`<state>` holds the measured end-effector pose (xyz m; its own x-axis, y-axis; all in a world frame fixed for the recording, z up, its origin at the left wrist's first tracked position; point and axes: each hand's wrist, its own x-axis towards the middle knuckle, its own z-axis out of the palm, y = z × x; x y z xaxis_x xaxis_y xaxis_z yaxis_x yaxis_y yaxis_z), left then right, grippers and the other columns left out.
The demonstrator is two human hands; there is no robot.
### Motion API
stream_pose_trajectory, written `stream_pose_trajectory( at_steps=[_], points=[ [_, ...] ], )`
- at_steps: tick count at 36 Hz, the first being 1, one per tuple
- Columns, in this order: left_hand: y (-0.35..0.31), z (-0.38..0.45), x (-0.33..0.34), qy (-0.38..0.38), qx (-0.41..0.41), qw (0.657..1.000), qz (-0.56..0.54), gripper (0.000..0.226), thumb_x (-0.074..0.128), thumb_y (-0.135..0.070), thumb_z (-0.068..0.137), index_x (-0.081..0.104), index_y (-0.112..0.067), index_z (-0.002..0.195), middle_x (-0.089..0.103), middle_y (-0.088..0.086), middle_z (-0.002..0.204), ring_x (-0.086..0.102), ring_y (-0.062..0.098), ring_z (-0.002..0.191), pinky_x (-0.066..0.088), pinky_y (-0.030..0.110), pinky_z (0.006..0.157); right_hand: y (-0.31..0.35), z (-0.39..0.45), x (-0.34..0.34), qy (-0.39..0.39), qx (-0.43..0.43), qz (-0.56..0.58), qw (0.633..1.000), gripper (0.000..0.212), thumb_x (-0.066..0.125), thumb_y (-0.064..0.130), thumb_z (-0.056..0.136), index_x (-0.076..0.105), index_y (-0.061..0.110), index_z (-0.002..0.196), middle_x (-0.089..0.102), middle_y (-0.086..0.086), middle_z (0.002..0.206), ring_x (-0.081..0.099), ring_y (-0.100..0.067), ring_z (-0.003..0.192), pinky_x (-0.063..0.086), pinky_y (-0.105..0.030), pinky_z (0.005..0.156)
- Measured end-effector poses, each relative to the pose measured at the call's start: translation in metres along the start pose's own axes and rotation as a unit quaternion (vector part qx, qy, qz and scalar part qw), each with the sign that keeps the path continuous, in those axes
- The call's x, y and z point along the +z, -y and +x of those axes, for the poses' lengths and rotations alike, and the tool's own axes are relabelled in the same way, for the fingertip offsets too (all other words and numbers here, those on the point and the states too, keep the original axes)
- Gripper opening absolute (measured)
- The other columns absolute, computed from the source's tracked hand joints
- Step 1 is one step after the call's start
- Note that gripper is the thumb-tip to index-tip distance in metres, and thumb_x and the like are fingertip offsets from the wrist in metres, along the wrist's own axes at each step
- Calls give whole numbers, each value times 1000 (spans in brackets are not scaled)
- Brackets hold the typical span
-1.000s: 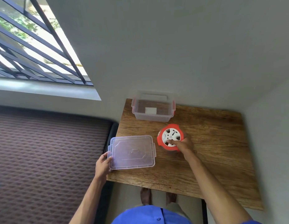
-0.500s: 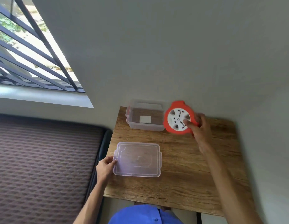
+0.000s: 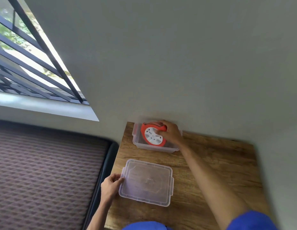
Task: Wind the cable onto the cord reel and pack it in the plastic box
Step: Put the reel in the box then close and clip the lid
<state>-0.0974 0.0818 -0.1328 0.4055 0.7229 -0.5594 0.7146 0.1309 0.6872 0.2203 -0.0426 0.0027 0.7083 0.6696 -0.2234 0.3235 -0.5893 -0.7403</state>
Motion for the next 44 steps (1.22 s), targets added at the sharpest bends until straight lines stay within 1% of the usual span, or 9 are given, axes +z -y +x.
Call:
stream_pose_trajectory(
  at_steps=[4, 10, 16, 20, 25, 28, 32, 37, 44],
  points=[
    [1, 4, 1, -1, -8, 1000, 3, 10, 86, -18, 95, 84, -25, 88, 83, -8, 81, 78, 13, 84, 54, 25, 66, -15, 8, 12, 8, 40, 32, 999, 45, 79, 24, 96, 68, 10, 137, 73, -9, 131, 67, -26, 121, 54, -36, 105],
    [2, 3, 2, -6, -13, 1000, 7, 9, 86, -19, 93, 84, -25, 86, 82, -11, 79, 76, 10, 79, 52, 25, 67, -20, 24, 8, 53, 98, 49, 992, 47, 76, 24, 98, 62, 11, 140, 69, -8, 137, 64, -26, 126, 53, -44, 108],
    [0, 5, 2, -1, -16, 1000, -2, 8, 86, -17, 94, 85, -22, 88, 84, -2, 83, 79, 19, 87, 62, 37, 79, -16, 31, 12, 97, 46, -213, 971, 82, 81, 44, 91, 41, 6, 151, 51, -14, 154, 49, -33, 142, 45, -45, 116],
    [1, 3, 2, 10, -14, 1000, -10, 7, 84, -16, 96, 84, -20, 90, 83, 1, 87, 78, 23, 89, 63, 46, 86, -14, 25, 19, 44, 21, -382, 923, 87, 69, 63, 93, 39, 5, 150, 52, -18, 150, 51, -36, 138, 50, -47, 110],
    [0, 2, 1, 17, -20, 999, -19, 6, 83, -15, 97, 83, -15, 91, 83, 6, 89, 78, 30, 92, 63, 52, 89, -6, 11, 24, -74, -36, -455, 887, 68, 79, 41, 94, 45, 7, 142, 60, -14, 128, 66, -28, 107, 57, -36, 88],
    [-2, -1, -1, 28, -19, 999, -28, 4, 82, -14, 98, 82, -12, 95, 82, 10, 93, 78, 33, 96, 65, 57, 92, -8, 2, 24, -51, -67, -430, 899, 52, 70, 27, 100, 48, 10, 144, 61, -13, 134, 67, -29, 112, 57, -37, 88],
    [-6, -4, -1, 28, -15, 999, -32, 4, 82, -12, 98, 82, -9, 96, 82, 14, 95, 78, 37, 98, 65, 61, 94, -19, -15, 21, 41, -69, -387, 919, 54, 60, 25, 105, 45, 12, 155, 48, -15, 156, 50, -31, 142, 45, -46, 111],
    [-9, -9, -2, 31, -20, 999, -28, 6, 81, -11, 99, 81, -5, 99, 81, 18, 97, 79, 40, 101, 66, 60, 92, -31, -43, 18, 39, -66, -352, 933, 38, 40, 30, 114, 56, 13, 144, 55, -10, 148, 53, -27, 137, 45, -45, 111],
    [-16, -16, -4, 29, -12, 999, -9, 8, 81, -13, 98, 82, -6, 102, 83, 17, 98, 80, 38, 99, 67, 55, 91, -46, -76, 17, 36, -77, -377, 922, 44, 47, 33, 111, 51, 15, 151, 51, -8, 154, 43, -24, 146, 32, -45, 125]
  ],
)
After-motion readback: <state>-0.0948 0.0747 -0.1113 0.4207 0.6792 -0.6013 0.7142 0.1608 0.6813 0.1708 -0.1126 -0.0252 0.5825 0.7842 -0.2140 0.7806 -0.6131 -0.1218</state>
